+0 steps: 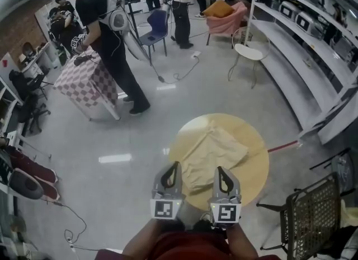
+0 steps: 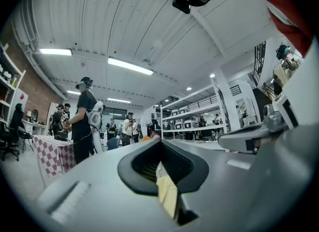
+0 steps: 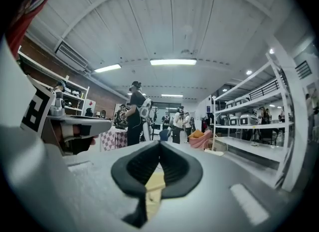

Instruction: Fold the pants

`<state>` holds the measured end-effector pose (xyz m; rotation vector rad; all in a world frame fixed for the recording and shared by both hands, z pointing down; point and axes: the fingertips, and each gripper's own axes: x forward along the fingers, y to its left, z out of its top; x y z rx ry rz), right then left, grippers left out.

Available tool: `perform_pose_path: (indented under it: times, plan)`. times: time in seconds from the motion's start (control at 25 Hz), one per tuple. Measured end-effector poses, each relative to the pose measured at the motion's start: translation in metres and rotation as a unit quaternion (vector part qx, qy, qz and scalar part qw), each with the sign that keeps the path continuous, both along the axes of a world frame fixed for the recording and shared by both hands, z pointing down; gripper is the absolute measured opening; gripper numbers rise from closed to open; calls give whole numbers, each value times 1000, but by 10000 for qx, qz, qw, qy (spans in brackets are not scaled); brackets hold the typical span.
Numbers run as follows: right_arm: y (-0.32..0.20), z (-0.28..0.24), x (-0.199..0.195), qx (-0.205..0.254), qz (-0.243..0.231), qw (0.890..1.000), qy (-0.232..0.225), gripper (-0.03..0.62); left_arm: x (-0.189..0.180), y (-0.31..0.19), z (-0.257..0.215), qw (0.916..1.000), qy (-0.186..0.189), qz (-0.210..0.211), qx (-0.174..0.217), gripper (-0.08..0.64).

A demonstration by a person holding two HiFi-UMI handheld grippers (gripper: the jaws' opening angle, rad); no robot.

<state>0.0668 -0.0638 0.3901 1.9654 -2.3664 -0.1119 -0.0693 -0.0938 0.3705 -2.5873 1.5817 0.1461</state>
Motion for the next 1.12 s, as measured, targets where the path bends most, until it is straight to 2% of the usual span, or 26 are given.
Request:
perform_pose_path:
  times: [0.28,0.48,0.8,1.12]
  plan:
    - [-17,11,-17,-58,755,9971,70,2,-14,-31,10,9969,0,774,109,8]
    - [-15,19,-42,-246,1623,9864,32,2,-41,-50,14,9877,40,1565,14,8]
    - [9,10,-94,-203,2360,9715,105,2,-85,-57,13,9761,67,2171,-10,8]
    - [45,23,-97,-313,2833,9585,113,2,-84,-38,29,9653,-77,2606,-162,8]
